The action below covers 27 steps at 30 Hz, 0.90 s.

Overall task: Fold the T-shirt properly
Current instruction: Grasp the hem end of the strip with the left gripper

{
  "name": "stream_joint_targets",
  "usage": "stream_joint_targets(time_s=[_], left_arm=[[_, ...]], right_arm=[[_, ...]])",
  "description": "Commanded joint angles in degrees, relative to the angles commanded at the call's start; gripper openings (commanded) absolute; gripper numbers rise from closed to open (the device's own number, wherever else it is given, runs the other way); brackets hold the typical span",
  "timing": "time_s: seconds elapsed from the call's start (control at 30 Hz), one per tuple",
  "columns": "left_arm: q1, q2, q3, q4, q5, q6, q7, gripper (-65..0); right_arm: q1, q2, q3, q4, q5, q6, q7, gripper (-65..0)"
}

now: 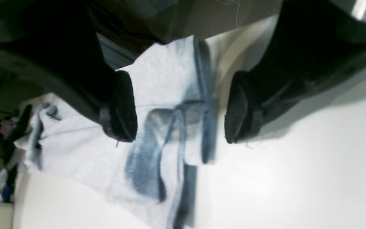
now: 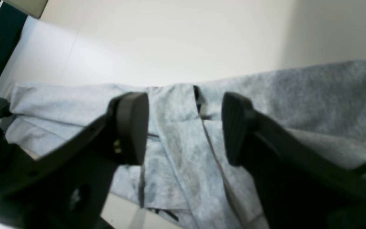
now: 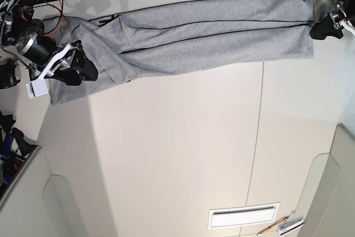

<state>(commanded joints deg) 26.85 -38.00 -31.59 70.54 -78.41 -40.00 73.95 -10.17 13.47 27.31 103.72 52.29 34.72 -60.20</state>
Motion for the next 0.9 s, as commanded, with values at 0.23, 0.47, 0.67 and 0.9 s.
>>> stream_joint_targets(time_s=[0.23,0.47,0.67,0.9], left_arm=[[0.0,0.2,5.2,0.1,-3.0,0.0,1.8,-17.3],[-0.2,0.2,7.2,0.1,-3.0,0.0,1.2,-35.6],[-1.9,0.0,7.1,0.2,-3.6,0.0,-0.2,-65.0],[-9.3,-3.9,7.1,0.3,-3.6,0.0,1.7,-65.0]], right_arm=[[0.0,0.0,0.0,0.0,0.0,0.00,0.2,-29.2],[0.0,0.0,0.0,0.0,0.0,0.00,0.2,-29.2],[0.0,0.0,0.0,0.0,0.0,0.00,0.2,-29.2],[0.0,0.0,0.0,0.0,0.0,0.00,0.2,-29.2]])
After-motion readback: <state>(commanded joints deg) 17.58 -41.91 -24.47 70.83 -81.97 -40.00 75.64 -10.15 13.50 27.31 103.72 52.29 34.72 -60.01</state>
